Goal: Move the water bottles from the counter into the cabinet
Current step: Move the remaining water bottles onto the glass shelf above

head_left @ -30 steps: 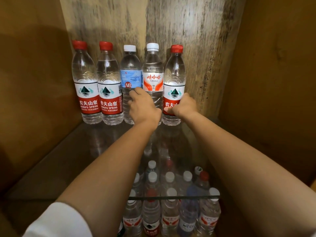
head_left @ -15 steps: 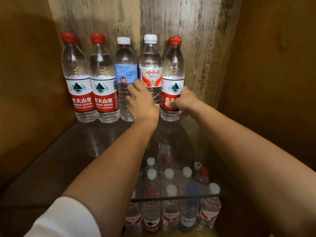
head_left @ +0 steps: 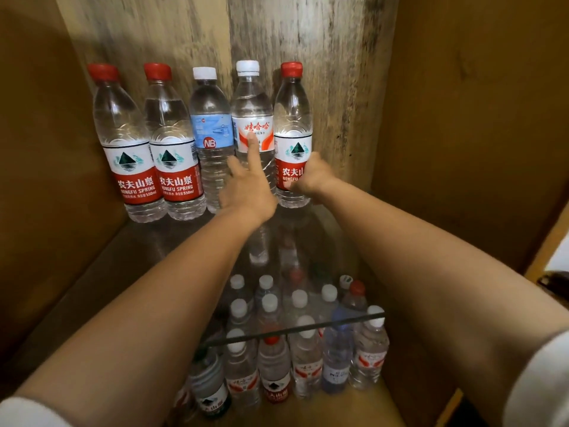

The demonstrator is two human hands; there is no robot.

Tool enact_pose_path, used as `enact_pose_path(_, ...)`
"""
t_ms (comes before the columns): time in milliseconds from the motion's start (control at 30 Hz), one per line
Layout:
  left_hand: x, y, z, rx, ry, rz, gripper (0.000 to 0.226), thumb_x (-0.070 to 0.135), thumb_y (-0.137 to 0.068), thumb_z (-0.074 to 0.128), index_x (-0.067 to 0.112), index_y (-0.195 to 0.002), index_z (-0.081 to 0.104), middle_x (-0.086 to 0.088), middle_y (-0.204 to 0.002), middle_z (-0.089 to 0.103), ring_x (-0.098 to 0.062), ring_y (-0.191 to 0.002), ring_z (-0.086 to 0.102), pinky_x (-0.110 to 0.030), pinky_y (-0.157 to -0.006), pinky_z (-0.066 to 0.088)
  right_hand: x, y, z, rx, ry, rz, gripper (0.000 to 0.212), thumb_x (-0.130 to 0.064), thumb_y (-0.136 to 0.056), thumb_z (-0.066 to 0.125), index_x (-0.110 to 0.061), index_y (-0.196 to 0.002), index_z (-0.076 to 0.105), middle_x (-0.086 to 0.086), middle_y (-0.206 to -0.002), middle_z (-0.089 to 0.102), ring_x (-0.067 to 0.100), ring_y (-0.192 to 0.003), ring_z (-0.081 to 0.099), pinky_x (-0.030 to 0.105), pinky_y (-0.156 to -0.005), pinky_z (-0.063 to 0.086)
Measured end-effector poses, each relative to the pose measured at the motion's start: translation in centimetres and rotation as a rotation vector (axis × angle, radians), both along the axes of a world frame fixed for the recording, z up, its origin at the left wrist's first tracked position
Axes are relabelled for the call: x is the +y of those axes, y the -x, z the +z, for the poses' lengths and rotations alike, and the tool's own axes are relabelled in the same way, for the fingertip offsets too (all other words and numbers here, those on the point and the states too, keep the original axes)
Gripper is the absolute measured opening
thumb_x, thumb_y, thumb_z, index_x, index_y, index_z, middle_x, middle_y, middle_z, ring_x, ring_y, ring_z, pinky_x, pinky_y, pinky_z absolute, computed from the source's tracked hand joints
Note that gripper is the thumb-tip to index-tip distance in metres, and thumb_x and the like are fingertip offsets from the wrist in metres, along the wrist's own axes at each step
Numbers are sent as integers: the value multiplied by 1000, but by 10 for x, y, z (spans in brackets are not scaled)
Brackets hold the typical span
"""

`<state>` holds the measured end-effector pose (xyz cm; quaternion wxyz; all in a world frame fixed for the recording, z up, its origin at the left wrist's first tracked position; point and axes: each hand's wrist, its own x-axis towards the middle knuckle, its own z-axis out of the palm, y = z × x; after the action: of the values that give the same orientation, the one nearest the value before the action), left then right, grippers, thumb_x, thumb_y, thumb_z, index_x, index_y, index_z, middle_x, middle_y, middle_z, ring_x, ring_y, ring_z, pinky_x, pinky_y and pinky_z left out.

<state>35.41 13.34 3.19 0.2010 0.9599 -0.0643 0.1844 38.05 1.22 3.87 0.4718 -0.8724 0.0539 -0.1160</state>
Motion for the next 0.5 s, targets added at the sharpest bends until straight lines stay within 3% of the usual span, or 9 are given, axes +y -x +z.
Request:
enact_pose_path(67, 8, 10, 7, 108, -15, -64, 106, 13, -80, 68, 33, -145, -13, -16, -148, 12, -37, -124, 42, -43, -99, 40, -2, 13, -3, 94, 5, 113, 82, -11, -76, 73, -7, -141, 23, 13, -139, 43, 28, -129, 41, 42, -110, 33)
enact_pose_path(133, 13, 22, 12, 142, -23, -83, 97, 18, -79, 69, 28, -147, 0, -14, -148, 15, -37, -127, 40, -44, -101, 38, -5, 34, -5, 107, 9, 232, 78, -10, -80, 69, -6, -142, 22, 10, -138, 44, 22, -127, 43, 25, -108, 31)
enact_pose_path(200, 11, 36, 14, 109, 81, -139, 95, 26, -78, 71, 19, -147, 5, -14, -149, 23, -35, -130, 38, -46, -105, 36, -6, 65, -1, 43, 62, 299, 58, -12, -87, 60, -6, -138, 32, 2, -121, 50, 9, -108, 48, 3, -79, 31)
enact_pose_path(233, 8, 46, 15, 78, 161, -191, 96, 28, -78, 71, 17, -147, 4, -13, -149, 27, -34, -131, 38, -47, -106, 35, -7, 81, 3, 11, 113, 301, 51, -16, -90, 57, -7, -135, 38, 0, -113, 52, 4, -96, 49, 3, -70, 31)
enact_pose_path(300, -3, 68, 13, -16, 243, -305, 87, 27, -82, 66, 20, -146, 8, -10, -142, 43, -32, -125, 46, -49, -103, 39, -13, 111, 5, -35, 241, 236, 43, -25, -91, 55, -13, -130, 46, -5, -104, 52, 4, -87, 50, 13, -74, 35)
enact_pose_path(367, -13, 95, 9, -140, 237, -391, 61, 24, -86, 60, 23, -139, 30, -2, -115, 62, -27, -105, 60, -47, -91, 48, -27, 141, 1, -89, 293, 176, 31, -25, -92, 54, -15, -121, 53, -2, -108, 59, 11, -91, 57, 21, -74, 43)
enact_pose_path(433, -18, 124, 2, -215, 235, -450, 35, 26, -87, 56, 28, -121, 51, 10, -84, 63, -20, -83, 63, -39, -76, 51, -44, 179, -7, -146, 285, 169, 23, -20, -92, 53, -14, -114, 60, 3, -101, 66, 13, -83, 64, 19, -65, 49)
enact_pose_path(500, -22, 154, -10, -207, 228, -525, 18, 32, -87, 55, 35, -104, 60, 13, -73, 62, -14, -72, 62, -35, -67, 51, -64, 219, -16, -161, 235, 186, 21, -17, -93, 51, -16, -110, 63, 0, -89, 69, 7, -74, 65, 15, -61, 51)
